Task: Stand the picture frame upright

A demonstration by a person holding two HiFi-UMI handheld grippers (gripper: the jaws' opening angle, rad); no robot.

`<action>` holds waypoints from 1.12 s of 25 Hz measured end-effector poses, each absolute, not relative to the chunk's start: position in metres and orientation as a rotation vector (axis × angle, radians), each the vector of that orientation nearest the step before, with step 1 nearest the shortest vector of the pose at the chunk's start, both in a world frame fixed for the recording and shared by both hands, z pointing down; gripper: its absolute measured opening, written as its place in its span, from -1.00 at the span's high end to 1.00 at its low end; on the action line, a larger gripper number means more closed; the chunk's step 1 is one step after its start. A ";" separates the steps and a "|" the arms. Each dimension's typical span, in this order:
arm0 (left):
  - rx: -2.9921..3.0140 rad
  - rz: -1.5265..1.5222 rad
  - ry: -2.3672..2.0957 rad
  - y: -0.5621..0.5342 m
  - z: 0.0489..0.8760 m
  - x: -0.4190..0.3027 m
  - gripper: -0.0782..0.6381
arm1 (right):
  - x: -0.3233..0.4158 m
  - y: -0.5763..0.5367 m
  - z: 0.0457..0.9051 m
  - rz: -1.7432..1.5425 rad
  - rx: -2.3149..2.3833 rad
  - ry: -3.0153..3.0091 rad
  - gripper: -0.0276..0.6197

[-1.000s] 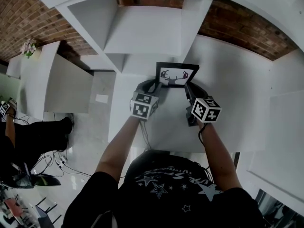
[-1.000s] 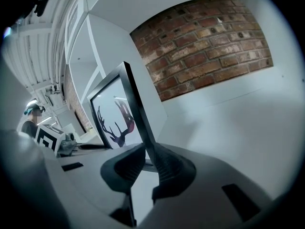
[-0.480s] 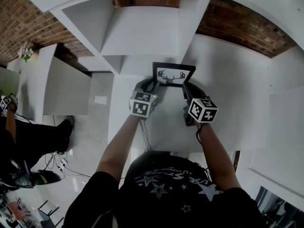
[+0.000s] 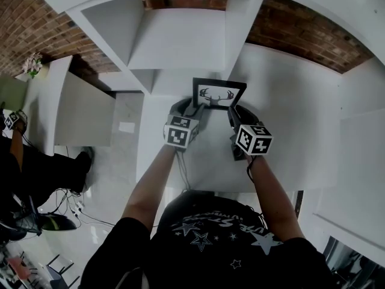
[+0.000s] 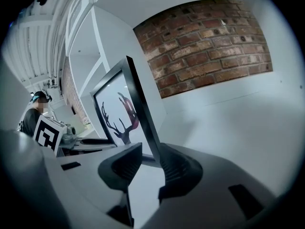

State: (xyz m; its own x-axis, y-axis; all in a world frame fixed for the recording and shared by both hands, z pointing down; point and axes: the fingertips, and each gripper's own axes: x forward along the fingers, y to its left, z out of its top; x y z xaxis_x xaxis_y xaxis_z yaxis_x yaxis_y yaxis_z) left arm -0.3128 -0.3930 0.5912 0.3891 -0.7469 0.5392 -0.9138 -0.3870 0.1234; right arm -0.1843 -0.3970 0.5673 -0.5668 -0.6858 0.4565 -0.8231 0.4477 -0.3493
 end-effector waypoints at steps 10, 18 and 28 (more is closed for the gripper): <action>2.193 0.513 -1.493 -0.367 0.585 -0.323 0.27 | -0.171 -0.384 0.563 0.785 1.307 -2.446 0.56; 2.182 0.453 -1.533 -0.327 0.563 -0.311 0.27 | -0.164 -0.367 0.549 0.738 1.265 -2.494 0.56; 2.169 0.338 -1.647 -0.277 0.522 -0.282 0.44 | -0.156 -0.330 0.509 0.662 1.140 -2.610 0.58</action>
